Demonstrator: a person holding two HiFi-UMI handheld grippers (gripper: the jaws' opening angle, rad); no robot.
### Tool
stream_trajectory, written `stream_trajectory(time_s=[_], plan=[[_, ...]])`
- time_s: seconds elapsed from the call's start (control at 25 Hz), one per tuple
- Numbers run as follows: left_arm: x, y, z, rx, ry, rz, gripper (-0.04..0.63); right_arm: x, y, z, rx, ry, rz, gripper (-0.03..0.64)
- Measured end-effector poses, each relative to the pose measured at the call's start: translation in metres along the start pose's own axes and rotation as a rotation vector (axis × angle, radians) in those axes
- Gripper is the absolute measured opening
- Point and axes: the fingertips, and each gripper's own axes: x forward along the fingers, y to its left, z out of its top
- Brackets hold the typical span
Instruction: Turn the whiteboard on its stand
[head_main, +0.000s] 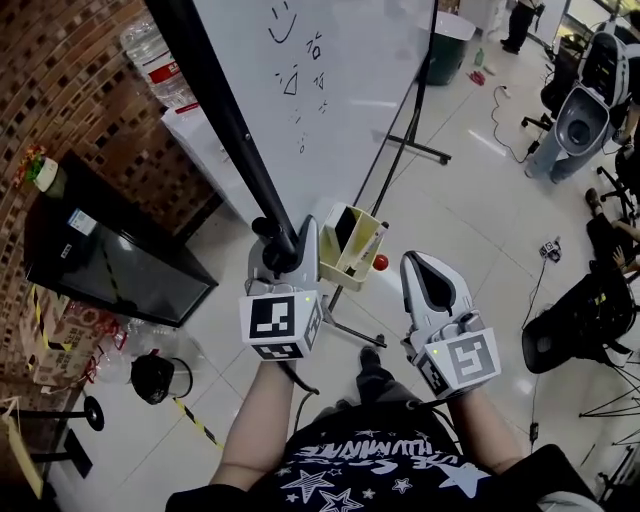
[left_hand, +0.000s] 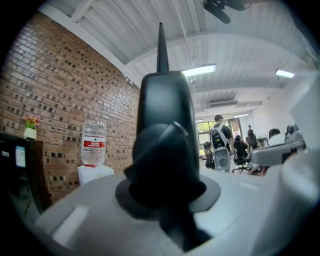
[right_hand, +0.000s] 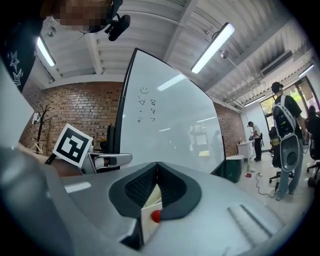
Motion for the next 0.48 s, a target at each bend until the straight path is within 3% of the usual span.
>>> stream_trajectory(time_s=[0.28, 0.48], plan=[[-0.009, -0.005, 0.005, -0.004, 0.011, 0.007, 0.101, -0.054, 0.010, 0.005, -0.004, 0.005, -0.061, 0.008], [-0.009, -0.007, 0.005, -0.008, 0.017, 0.015, 0.101, -0.088, 0.030, 0.013, -0.071, -0.037, -0.083, 0.009]])
